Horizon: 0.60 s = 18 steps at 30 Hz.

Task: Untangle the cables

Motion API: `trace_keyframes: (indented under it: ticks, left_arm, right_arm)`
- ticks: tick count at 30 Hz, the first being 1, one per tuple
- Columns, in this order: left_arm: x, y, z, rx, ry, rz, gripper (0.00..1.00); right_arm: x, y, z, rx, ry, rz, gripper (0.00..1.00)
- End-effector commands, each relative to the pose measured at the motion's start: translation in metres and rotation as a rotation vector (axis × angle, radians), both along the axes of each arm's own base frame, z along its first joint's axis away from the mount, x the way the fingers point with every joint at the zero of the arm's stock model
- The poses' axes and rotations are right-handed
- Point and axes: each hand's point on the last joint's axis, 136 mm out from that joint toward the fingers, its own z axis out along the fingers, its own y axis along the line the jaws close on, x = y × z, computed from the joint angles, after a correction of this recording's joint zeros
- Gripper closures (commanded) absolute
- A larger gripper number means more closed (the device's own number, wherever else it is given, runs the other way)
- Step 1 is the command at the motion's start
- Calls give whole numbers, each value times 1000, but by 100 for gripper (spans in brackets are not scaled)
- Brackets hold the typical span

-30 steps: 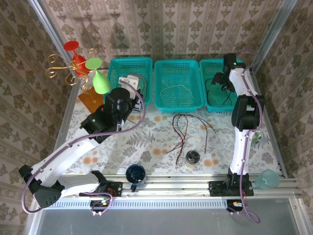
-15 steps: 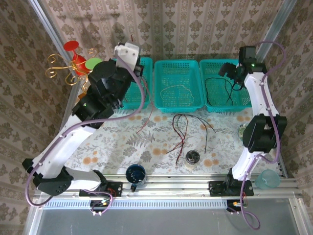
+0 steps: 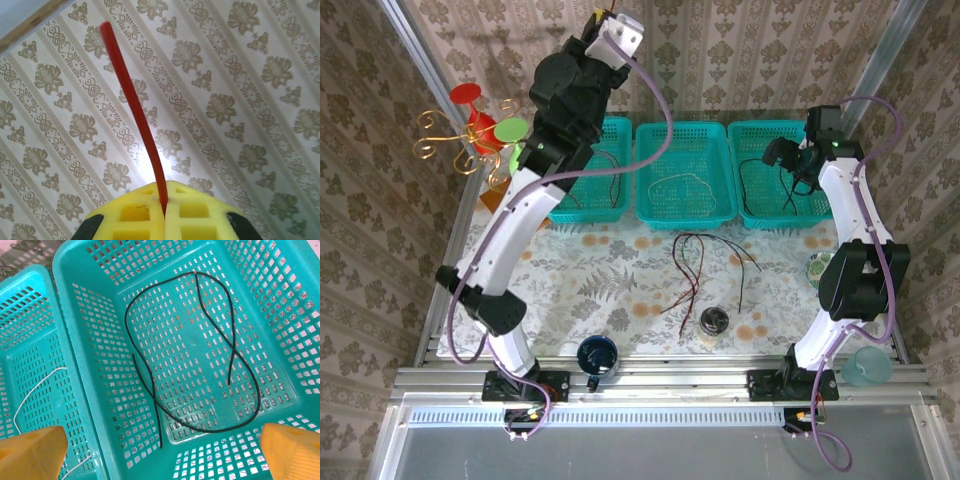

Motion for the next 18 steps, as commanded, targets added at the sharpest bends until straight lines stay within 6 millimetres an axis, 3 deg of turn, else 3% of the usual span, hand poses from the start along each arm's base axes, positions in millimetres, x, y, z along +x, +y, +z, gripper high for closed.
trace_keyframes:
  ticks: [1, 3, 5, 10, 12, 15, 18]
  left_arm:
    - [15, 12, 10, 22, -90, 2, 100]
    - [41, 23, -16, -30, -40, 6, 100]
    - [67, 36, -55, -69, 56, 9, 100]
    - [109, 39, -193, -13, 314, 51, 100]
    - [119, 36, -259, 27, 498, 81, 100]
    - [121, 32, -344, 17, 783, 102, 100]
    - [120, 34, -405, 30, 1002, 164, 100]
  right_arm:
    - [-5, 6, 19, 9, -48, 23, 0]
    - [-6, 7, 20, 16, -52, 29, 0]
    - [-10, 9, 22, 17, -53, 38, 0]
    - [-18, 11, 30, 13, -68, 54, 0]
    - [-20, 13, 35, 17, -74, 60, 0]
    - [-22, 15, 40, 22, -86, 65, 0]
    - [-23, 16, 43, 31, -94, 68, 0]
